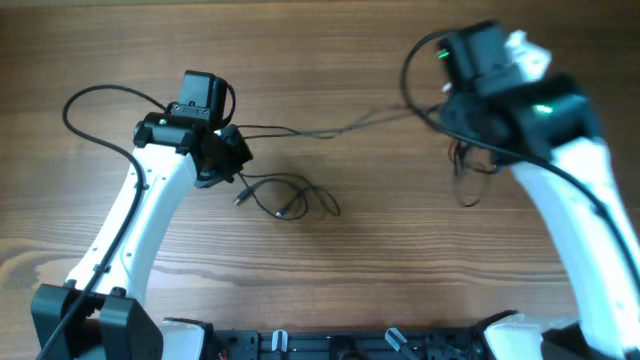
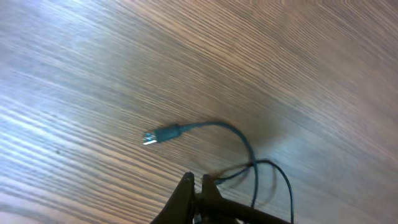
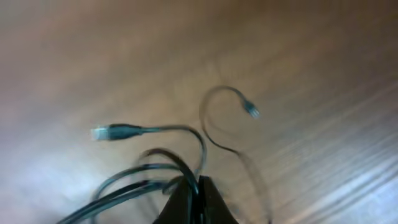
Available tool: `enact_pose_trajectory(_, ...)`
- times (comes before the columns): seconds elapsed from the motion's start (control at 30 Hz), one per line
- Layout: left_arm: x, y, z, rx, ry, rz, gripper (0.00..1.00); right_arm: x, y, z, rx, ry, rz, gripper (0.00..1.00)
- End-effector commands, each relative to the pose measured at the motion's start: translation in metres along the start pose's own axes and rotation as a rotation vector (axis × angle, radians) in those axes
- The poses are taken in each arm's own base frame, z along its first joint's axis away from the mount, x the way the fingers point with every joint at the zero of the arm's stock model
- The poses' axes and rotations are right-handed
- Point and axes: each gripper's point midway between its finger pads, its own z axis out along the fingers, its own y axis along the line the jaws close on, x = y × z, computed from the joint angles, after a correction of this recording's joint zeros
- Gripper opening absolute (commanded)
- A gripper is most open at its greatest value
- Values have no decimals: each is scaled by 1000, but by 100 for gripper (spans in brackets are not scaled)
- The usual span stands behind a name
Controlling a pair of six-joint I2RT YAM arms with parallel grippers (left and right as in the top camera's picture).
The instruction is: Untangle cables
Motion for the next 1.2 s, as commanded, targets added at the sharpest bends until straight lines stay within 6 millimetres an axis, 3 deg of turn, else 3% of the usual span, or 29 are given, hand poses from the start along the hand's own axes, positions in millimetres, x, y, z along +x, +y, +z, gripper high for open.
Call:
enact_pose_trajectory(0.0, -16, 36, 0, -127, -61, -158, 4, -46, -29, -52, -47, -190, 106, 6)
enact_pose_trajectory(0.13, -24, 57, -1, -150, -58, -227, 4, -59, -47, -68, -38, -262, 147, 11)
enact_pose_trajectory(0.37, -34, 91, -4, -188, -51, -333, 4, -59, -60, -61, 25, -251, 148, 12)
enact_pose_trajectory(0.47, -34, 96, -4, -187, -44, -354, 4, -56, -56, -55, 25, -230, 138, 12)
enact_pose_trajectory(0.6, -30, 82, -2, -119, -8, -332, 4, -38, -29, -44, -85, -103, 109, 26)
enact_pose_trajectory(0.8, -21, 20, -4, 185, 81, -55, 4, 23, 53, -33, -468, 229, -260, 36)
enact_pose_trajectory(0.87, -18, 8, -5, 235, 95, -17, 4, 48, 73, -28, -575, 336, -375, 43)
enact_pose_trajectory(0.9, -17, 7, -5, 234, 92, -12, 4, 62, 81, -22, -607, 387, -442, 51)
enact_pose_trajectory(1.0, -17, 5, -5, 232, 91, -26, 4, 93, 88, 12, -565, 493, -538, 78)
enact_pose_trajectory(1.17, -21, 17, -2, 160, 71, -89, 4, 150, 95, 65, -489, 691, -575, 82)
